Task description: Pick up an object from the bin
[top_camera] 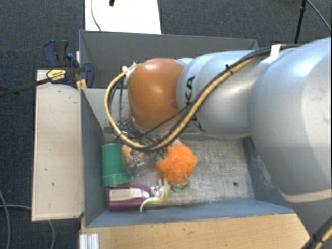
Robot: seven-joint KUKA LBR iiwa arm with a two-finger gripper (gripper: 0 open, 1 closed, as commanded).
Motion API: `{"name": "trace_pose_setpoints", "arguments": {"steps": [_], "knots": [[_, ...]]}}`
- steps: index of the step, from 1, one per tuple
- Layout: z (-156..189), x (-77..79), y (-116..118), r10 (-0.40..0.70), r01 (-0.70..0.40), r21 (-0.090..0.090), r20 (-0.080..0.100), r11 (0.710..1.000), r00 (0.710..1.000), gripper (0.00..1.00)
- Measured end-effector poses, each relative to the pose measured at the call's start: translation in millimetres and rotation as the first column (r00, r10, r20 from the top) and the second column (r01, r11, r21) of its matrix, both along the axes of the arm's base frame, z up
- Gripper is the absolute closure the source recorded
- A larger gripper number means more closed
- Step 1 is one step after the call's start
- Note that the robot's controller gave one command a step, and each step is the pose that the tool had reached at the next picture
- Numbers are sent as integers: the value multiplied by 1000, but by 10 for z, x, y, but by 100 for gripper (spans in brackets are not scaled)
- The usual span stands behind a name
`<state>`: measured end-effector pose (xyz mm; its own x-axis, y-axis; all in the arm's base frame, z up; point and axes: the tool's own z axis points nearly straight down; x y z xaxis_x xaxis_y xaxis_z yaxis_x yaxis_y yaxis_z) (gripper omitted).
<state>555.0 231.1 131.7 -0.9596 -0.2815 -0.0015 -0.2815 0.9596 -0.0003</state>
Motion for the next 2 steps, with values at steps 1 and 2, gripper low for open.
{"name": "trace_pose_setpoints", "arguments": {"steps": [1,2], "knots": [[245,-333,154,332,-332,2,7,943,943,0],[-205,-319,164,383,-383,-13,43,924,923,0]]}}
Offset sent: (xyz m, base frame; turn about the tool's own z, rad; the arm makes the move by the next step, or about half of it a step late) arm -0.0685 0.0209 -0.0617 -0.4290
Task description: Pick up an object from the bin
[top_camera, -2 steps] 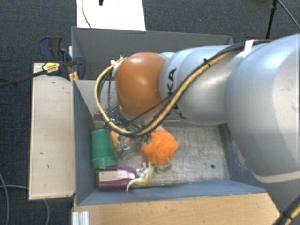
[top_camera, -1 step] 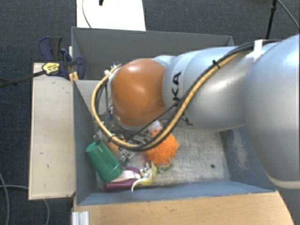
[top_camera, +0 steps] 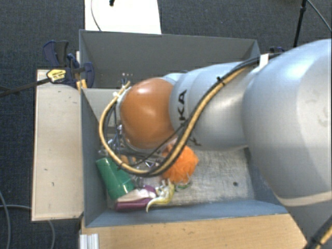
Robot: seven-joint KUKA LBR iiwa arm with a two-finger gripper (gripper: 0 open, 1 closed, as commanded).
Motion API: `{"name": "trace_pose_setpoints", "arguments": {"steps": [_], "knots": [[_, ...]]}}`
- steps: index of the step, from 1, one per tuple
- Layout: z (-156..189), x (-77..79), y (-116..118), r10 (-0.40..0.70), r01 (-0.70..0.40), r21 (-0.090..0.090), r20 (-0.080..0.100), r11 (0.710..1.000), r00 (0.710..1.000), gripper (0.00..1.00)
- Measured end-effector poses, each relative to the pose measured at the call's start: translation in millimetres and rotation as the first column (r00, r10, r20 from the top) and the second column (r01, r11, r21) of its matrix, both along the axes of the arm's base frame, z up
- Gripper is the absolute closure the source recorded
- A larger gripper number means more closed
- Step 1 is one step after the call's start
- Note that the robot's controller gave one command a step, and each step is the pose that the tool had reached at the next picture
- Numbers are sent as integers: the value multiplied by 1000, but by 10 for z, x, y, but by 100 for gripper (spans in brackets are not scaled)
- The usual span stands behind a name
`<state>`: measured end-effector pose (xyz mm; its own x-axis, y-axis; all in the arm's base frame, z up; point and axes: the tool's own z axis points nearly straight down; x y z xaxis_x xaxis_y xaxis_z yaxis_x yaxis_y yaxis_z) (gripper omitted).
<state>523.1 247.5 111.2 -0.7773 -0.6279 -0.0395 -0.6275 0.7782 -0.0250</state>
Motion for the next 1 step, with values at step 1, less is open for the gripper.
{"name": "trace_pose_setpoints", "arguments": {"steps": [1], "knots": [[-119,-45,-25,-10,10,5,-4,1000,1000,100]]}}
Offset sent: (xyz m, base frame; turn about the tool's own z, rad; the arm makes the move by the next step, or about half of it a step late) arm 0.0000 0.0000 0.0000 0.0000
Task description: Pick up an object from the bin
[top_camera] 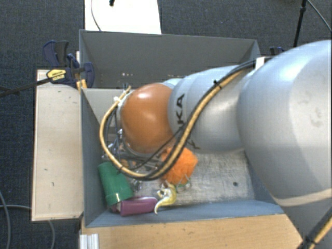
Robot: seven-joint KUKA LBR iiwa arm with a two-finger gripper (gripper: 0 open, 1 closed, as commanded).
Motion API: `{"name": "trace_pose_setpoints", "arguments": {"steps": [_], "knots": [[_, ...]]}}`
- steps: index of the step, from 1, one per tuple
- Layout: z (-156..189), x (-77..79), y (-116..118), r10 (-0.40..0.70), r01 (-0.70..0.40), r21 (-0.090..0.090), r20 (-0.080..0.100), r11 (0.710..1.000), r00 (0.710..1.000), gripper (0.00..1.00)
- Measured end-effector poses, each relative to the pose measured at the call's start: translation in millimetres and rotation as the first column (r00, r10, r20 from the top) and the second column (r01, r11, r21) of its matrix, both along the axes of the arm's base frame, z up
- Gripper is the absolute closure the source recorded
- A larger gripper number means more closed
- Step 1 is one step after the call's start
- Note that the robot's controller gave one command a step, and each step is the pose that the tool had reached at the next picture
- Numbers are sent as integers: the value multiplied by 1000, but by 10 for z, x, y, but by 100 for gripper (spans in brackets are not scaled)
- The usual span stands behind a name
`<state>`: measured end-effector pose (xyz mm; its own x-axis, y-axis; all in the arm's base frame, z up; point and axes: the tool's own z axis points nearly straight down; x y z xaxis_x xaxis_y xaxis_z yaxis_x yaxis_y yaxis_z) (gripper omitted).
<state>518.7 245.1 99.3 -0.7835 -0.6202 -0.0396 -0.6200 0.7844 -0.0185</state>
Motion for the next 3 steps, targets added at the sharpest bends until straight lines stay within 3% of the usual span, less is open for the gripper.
{"name": "trace_pose_setpoints", "arguments": {"steps": [2,3], "knots": [[10,5,-2,-1,1,-1,-3,1000,1000,100],[48,6,3,-2,2,-2,-14,1000,1000,100]]}}
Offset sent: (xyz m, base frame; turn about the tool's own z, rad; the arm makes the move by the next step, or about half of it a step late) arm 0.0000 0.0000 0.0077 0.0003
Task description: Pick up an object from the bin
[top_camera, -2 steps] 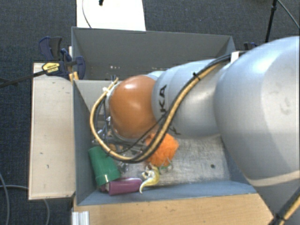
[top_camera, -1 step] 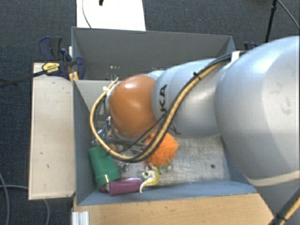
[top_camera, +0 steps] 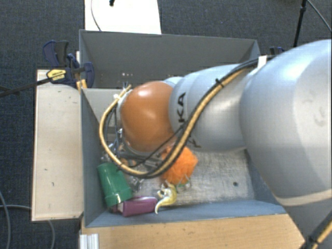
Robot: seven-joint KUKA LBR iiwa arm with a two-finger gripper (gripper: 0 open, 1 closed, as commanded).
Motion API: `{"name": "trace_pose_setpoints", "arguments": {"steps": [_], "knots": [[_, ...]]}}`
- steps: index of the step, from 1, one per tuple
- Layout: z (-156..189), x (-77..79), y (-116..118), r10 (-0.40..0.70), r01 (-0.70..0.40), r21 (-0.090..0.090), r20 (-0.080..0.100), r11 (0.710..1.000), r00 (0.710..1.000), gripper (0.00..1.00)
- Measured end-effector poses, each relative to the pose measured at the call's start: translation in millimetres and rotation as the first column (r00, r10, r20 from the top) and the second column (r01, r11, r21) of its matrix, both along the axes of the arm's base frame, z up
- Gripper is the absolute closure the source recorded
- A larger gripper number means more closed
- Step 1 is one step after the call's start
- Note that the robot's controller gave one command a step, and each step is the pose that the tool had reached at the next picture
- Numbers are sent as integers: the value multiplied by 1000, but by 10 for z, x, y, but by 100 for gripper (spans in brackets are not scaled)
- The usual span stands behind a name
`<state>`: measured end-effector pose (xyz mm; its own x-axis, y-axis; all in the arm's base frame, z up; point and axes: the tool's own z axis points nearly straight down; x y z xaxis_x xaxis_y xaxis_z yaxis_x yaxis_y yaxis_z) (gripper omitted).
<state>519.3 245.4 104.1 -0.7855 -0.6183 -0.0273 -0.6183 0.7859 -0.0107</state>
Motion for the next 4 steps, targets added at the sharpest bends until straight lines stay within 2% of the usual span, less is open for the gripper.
{"name": "trace_pose_setpoints", "arguments": {"steps": [3,4], "knots": [[339,-32,4,-1,1,-7,-26,1000,1000,100],[500,-30,10,-2,2,-6,-25,1000,1000,100]]}}
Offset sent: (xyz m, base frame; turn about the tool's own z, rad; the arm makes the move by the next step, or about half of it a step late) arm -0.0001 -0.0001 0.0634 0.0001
